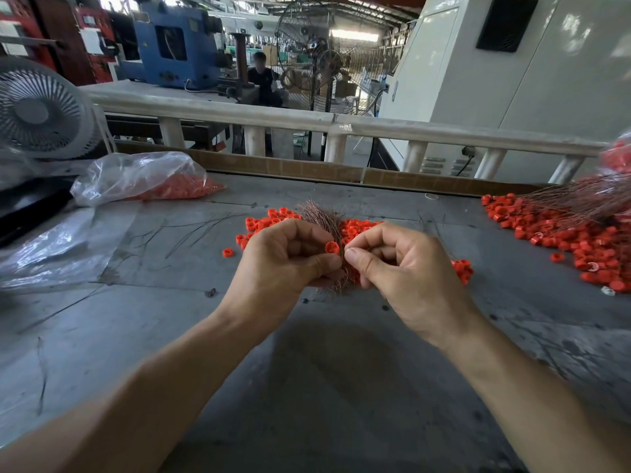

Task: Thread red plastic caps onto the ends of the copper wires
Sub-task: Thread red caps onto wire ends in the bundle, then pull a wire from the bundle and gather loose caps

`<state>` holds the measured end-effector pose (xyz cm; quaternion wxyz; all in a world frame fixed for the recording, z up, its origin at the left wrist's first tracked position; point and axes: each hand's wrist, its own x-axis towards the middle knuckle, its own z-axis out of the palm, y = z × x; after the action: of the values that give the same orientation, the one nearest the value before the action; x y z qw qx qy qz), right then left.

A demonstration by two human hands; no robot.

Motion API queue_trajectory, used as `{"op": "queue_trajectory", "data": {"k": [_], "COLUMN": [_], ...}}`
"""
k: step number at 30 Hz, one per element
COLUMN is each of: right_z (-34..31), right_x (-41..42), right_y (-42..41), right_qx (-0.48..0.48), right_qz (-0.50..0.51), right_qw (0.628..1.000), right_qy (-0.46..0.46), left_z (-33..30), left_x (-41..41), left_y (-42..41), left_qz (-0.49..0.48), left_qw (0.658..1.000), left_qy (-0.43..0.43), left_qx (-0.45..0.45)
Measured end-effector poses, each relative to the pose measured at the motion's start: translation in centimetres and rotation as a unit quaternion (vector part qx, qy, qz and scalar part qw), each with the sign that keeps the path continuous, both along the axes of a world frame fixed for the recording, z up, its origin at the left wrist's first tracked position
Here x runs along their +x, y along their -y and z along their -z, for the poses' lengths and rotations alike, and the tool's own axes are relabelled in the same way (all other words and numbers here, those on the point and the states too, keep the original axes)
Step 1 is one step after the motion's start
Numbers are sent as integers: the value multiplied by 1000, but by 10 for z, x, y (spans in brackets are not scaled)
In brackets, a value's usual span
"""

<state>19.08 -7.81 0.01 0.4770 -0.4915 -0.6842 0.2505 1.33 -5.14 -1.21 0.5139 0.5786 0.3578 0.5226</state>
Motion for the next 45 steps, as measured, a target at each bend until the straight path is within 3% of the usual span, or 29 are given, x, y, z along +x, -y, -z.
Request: {"op": "queue_trajectory", "data": {"k": [10, 26, 45], "right_z": [-3, 0, 5], "right_x": [1, -3, 5], "right_y": [2, 2, -5], "right_qx": [8, 17, -25], "right_qz": [15, 48, -24], "right_qw": [1000, 998, 999], "right_qy": [5, 44, 0], "left_z": [1, 2, 1], "left_x": [1, 0, -2], "left_y": [2, 0, -3], "left_qz": [33, -11, 30], "left_qw": [999, 998, 998], "left_qy": [-5, -43, 46], "left_qx": [18, 52, -32]}}
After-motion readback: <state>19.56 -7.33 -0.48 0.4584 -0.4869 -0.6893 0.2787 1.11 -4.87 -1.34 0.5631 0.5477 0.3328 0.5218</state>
